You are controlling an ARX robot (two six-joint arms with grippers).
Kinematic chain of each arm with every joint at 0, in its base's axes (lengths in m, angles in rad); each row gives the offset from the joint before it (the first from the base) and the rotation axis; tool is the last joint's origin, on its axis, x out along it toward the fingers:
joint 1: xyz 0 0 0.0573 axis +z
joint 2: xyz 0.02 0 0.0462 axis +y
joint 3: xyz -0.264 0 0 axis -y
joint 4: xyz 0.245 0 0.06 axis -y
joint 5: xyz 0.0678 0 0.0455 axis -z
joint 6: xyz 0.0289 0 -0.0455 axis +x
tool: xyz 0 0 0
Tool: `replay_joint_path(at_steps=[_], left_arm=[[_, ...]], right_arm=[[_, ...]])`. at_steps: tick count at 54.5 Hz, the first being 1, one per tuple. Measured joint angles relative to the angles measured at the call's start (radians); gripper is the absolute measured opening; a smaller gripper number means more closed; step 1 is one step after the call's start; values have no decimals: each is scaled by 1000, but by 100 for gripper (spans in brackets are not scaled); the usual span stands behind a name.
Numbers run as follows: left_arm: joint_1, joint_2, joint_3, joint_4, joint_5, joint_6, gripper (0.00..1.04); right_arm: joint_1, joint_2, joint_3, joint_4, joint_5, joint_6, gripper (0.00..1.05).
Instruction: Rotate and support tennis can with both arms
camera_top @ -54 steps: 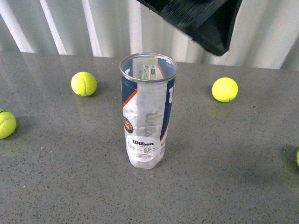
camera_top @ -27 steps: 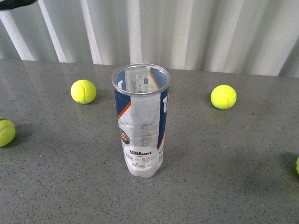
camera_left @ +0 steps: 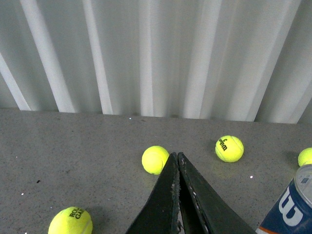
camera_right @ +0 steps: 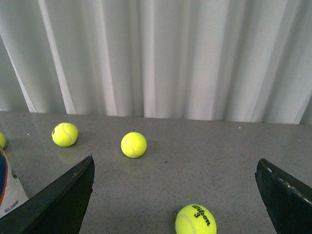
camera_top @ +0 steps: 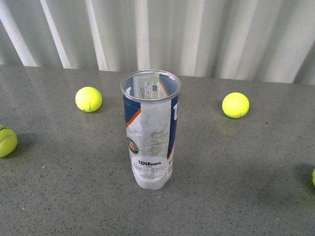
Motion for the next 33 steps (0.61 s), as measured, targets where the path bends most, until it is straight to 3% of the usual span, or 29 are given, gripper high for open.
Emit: replay_joint_path(at_steps=[24, 28, 33], left_arm=[[142, -293, -179, -117, 130, 0, 4], [210, -343, -194, -151, 217, 0, 4], [232, -391, -206, -185, 222, 0, 4]], right_arm=[[0, 0, 0, 0, -3, 0, 98], [0, 0, 0, 0, -2, 0, 98], [0, 0, 0, 0, -2, 0, 98]])
